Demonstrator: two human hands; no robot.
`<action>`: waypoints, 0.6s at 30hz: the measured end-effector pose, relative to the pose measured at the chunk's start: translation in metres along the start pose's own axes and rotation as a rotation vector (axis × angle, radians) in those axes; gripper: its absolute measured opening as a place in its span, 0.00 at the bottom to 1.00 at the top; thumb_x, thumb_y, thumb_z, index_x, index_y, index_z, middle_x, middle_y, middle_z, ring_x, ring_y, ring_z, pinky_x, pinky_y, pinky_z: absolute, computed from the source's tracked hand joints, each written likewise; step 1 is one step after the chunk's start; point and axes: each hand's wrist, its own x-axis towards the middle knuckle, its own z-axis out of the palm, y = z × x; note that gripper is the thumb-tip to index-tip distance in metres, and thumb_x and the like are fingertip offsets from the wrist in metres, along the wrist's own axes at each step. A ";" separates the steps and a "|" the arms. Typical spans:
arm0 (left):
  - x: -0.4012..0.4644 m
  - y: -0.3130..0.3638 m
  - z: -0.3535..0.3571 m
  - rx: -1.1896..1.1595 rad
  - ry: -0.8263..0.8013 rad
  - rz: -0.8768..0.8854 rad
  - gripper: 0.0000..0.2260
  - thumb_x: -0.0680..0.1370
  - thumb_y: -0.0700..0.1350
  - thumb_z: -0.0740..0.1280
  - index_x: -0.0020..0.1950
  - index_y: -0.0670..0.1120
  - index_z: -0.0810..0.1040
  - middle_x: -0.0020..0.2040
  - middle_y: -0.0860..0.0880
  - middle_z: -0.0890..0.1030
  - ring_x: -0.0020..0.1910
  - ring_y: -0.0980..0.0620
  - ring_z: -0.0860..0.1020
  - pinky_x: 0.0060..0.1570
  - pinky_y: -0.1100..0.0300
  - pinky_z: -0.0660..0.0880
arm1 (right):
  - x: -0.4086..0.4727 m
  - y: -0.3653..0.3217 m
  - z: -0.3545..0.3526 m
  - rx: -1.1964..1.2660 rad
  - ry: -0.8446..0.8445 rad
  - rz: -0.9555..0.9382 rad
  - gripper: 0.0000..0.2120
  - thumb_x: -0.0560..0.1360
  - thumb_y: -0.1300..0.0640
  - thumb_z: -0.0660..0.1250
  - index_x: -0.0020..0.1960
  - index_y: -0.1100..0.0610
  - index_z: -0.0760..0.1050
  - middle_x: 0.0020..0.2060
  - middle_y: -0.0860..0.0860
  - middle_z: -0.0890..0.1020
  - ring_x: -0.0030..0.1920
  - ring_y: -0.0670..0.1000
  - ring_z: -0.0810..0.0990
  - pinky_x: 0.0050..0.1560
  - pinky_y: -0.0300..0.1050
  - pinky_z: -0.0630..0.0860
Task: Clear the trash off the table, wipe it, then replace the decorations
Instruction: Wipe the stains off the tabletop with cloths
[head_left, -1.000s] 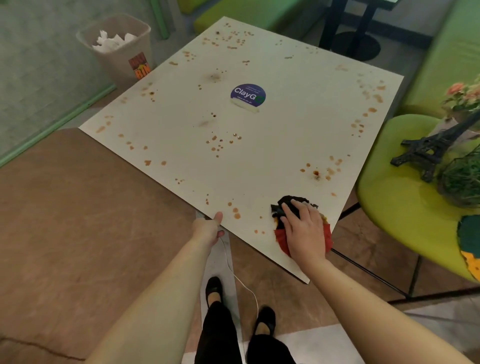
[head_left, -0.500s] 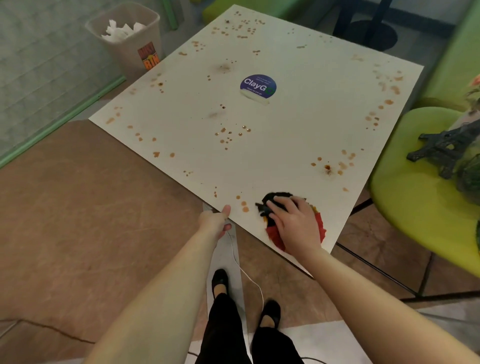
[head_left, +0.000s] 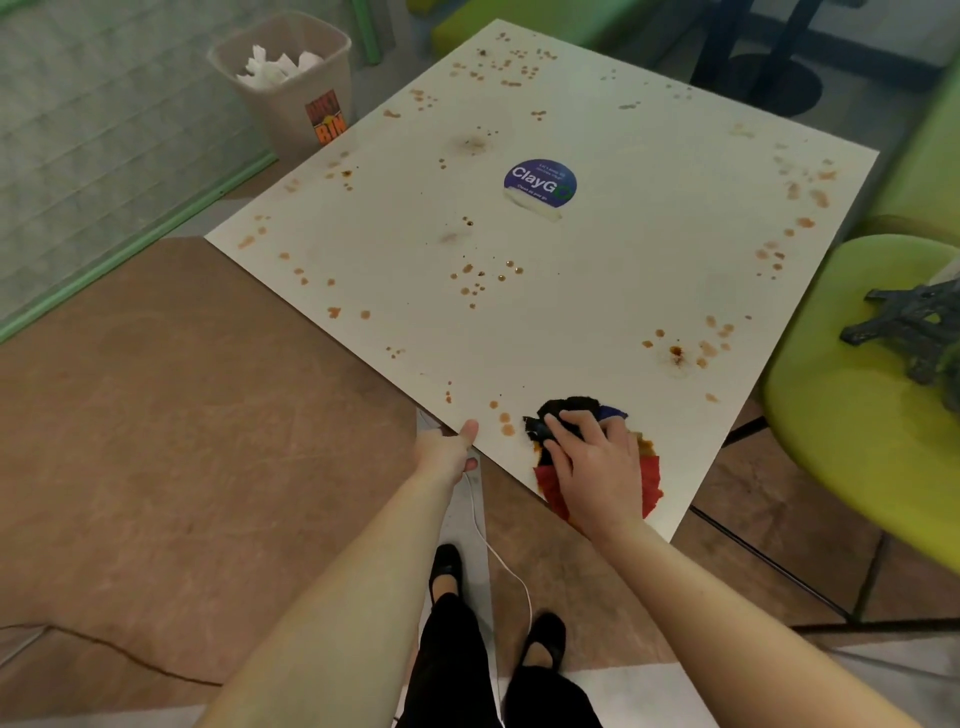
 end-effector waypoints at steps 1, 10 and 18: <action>-0.001 0.001 0.000 -0.003 0.003 -0.007 0.19 0.80 0.50 0.67 0.66 0.41 0.72 0.63 0.46 0.78 0.47 0.46 0.82 0.34 0.62 0.70 | -0.006 -0.005 0.001 0.013 -0.009 -0.014 0.14 0.77 0.53 0.69 0.63 0.51 0.80 0.56 0.47 0.80 0.49 0.54 0.73 0.47 0.50 0.73; -0.006 0.008 -0.003 -0.016 -0.023 -0.007 0.17 0.79 0.49 0.68 0.64 0.41 0.75 0.61 0.46 0.80 0.41 0.48 0.81 0.34 0.63 0.70 | 0.014 0.019 -0.002 0.067 -0.058 -0.055 0.15 0.81 0.54 0.64 0.66 0.53 0.78 0.64 0.47 0.79 0.65 0.55 0.72 0.67 0.51 0.69; -0.006 0.006 -0.003 -0.055 -0.037 0.007 0.10 0.80 0.47 0.68 0.57 0.43 0.74 0.57 0.47 0.79 0.46 0.45 0.80 0.35 0.63 0.70 | 0.066 -0.014 0.012 0.428 -0.131 0.234 0.18 0.84 0.51 0.54 0.73 0.50 0.70 0.72 0.43 0.71 0.75 0.45 0.58 0.75 0.41 0.54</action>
